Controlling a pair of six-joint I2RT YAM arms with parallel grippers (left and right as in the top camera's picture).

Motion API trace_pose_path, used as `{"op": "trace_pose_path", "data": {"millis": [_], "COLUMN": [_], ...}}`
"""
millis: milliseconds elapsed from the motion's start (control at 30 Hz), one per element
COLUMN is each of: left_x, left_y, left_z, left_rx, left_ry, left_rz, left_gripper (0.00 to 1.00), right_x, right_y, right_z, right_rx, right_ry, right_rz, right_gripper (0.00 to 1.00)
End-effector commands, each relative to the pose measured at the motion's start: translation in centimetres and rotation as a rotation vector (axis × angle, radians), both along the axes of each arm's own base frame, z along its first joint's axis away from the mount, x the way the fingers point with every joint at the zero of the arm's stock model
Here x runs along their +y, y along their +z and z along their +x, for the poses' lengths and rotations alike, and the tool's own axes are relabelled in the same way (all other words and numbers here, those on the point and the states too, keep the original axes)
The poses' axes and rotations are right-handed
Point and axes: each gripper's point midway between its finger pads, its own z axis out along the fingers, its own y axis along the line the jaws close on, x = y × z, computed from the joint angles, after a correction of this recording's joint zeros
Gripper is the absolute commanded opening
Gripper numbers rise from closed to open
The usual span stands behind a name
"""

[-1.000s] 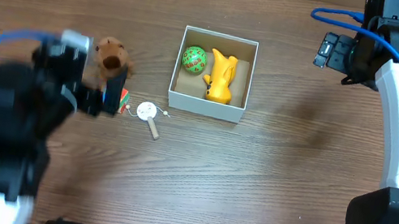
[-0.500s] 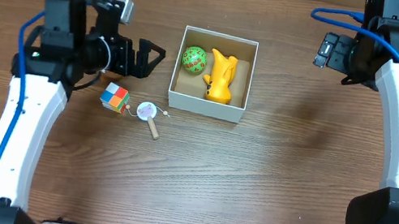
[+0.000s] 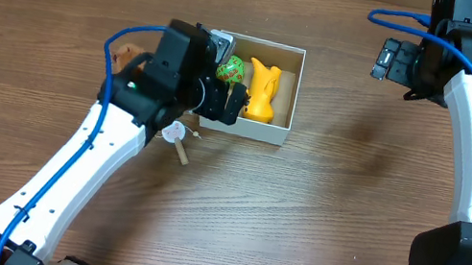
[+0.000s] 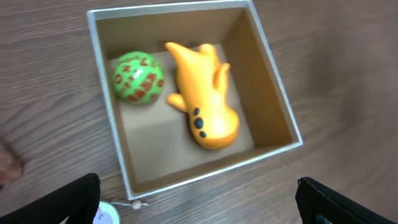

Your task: Pack container

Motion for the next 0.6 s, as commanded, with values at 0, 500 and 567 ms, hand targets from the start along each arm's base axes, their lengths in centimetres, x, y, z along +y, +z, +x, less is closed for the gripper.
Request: {"op": "trace_pose_path", "data": {"millis": [0, 500, 567], "left_x": [2.6, 5.8, 6.3], "left_y": [0.9, -1.4, -2.4], "left_z": [1.6, 1.8, 1.9], "left_rx": [-0.026, 0.022, 0.052], "left_ry": [0.203, 0.292, 0.304], "left_rz": [0.034, 0.149, 0.163], "left_gripper": [1.00, 1.00, 1.00], "right_x": [-0.4, -0.4, -0.4], "right_y": [1.6, 1.6, 1.6], "right_z": [0.1, 0.1, 0.1], "right_rx": [-0.043, -0.043, -0.043], "right_ry": [-0.015, -0.015, -0.015], "right_rz": [-0.003, -0.003, -0.003], "right_gripper": [1.00, 1.00, 1.00]}}
